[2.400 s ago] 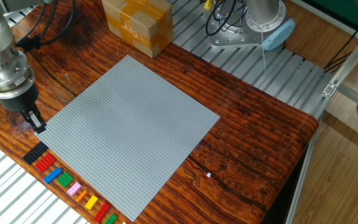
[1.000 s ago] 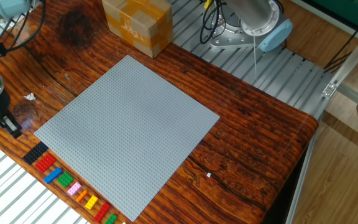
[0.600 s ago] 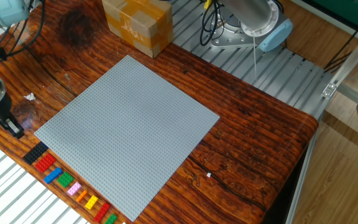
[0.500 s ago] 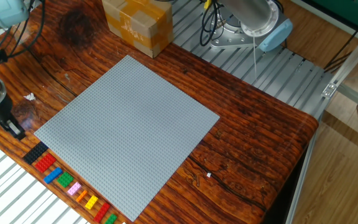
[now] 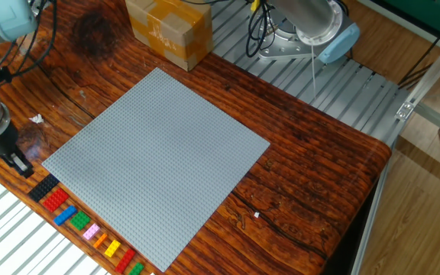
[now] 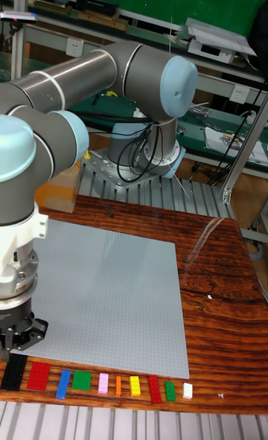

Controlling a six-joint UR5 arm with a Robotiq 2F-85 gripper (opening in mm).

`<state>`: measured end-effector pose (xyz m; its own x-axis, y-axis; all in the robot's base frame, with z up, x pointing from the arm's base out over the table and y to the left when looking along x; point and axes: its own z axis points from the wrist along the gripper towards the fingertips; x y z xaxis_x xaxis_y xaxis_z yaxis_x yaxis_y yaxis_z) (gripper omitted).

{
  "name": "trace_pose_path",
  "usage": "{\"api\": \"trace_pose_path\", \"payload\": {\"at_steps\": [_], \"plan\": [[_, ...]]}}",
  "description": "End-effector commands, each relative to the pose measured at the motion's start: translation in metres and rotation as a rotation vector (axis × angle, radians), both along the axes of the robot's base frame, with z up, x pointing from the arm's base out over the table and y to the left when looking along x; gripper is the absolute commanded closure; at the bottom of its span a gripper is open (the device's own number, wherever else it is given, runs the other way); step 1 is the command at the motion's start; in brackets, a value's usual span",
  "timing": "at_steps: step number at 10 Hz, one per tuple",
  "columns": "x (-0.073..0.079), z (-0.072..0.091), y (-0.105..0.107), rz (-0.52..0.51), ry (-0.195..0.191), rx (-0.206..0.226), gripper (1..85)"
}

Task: Build with small Lego blocks

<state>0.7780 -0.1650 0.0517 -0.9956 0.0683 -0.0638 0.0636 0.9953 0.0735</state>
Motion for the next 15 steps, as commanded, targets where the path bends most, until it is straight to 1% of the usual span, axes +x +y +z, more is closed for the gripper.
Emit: {"api": "trace_pose_path", "payload": {"at_steps": [1, 2, 4, 5, 6, 8, 9, 10, 11, 12, 13, 14, 15], "plan": [[0.004, -0.007, 0.002, 0.021, -0.020, -0.024, 84.7], [0.003, -0.011, 0.005, 0.035, -0.024, -0.028, 84.7], [0.004, -0.011, 0.006, 0.039, -0.027, -0.021, 84.7], [0.003, -0.011, 0.005, 0.041, -0.027, -0.024, 84.7], [0.001, -0.012, -0.003, 0.049, -0.016, -0.055, 84.7], [-0.004, -0.012, -0.005, 0.045, 0.001, -0.064, 84.7], [-0.004, -0.012, -0.006, 0.044, 0.003, -0.065, 84.7], [-0.010, -0.012, -0.004, 0.043, 0.024, -0.058, 84.7], [-0.016, -0.013, -0.007, 0.033, 0.051, -0.067, 84.7], [-0.021, -0.013, -0.015, 0.029, 0.068, -0.098, 84.7], [-0.026, -0.012, -0.015, 0.029, 0.088, -0.100, 84.7], [-0.029, -0.012, -0.018, 0.038, 0.099, -0.110, 84.7], [-0.033, -0.012, -0.013, 0.030, 0.114, -0.092, 84.7]]}}
